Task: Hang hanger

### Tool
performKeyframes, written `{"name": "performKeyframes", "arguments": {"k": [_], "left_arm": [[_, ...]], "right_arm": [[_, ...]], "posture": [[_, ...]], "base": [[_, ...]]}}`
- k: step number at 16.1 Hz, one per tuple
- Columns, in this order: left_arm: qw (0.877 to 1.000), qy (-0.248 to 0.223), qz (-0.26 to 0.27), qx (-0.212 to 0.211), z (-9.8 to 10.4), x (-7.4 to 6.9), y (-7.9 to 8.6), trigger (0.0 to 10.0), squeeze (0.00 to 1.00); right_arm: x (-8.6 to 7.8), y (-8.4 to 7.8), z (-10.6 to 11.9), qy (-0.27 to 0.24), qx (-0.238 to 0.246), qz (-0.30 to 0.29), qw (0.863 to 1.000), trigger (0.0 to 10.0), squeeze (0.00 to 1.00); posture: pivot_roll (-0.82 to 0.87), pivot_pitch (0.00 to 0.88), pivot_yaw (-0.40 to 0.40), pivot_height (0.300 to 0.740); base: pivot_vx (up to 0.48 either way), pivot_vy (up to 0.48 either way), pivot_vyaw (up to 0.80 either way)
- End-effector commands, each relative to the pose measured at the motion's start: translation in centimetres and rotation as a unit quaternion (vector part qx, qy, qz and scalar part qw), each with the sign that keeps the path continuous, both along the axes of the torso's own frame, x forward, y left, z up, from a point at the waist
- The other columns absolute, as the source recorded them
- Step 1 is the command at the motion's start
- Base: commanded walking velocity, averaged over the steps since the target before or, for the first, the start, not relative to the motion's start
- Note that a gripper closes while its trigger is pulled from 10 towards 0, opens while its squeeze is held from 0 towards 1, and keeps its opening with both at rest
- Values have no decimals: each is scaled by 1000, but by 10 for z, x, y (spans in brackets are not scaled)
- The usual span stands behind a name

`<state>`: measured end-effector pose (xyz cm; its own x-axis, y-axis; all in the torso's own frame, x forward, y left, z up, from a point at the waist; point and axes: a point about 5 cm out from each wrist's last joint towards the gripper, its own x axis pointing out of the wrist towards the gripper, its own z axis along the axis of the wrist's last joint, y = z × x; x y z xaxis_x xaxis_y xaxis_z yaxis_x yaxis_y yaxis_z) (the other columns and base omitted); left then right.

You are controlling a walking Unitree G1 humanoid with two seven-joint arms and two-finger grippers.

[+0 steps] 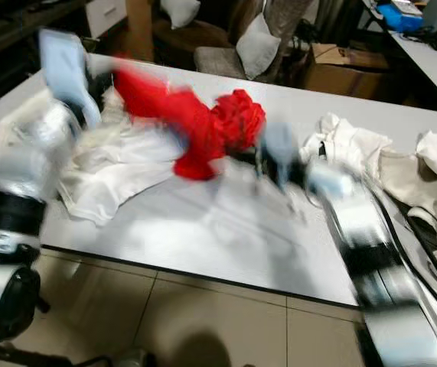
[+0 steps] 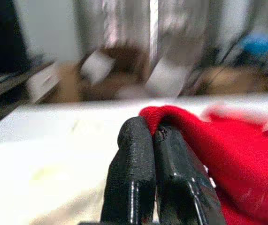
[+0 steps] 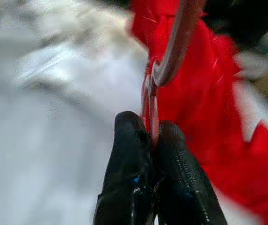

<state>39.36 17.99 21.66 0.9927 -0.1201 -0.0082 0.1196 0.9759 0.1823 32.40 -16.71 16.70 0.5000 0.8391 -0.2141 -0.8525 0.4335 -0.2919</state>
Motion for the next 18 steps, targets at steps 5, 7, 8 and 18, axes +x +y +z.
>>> {"name": "performKeyframes", "arguments": {"k": [5,7,8,18], "left_arm": [[991,-26,110,73,3,7,38,10000,0],[986,-4,100,131,-1,5,55,10000,0],[987,38,39,154,-13,1,63,10000,0],[925,160,-316,138,-6,-89,99,10000,1000]], "right_arm": [[-43,-29,11,35,-51,63,996,10000,0],[-55,-40,25,32,-55,65,996,10000,0],[-65,-48,42,36,-35,66,997,10000,0],[-47,-41,62,-28,168,-199,965,10000,0]], "posture": [[-43,0,25,740],[-44,0,29,740],[-45,0,29,740],[-63,0,48,740]], "base": [[0,0,0],[0,0,0],[0,0,0],[0,0,0]]}}
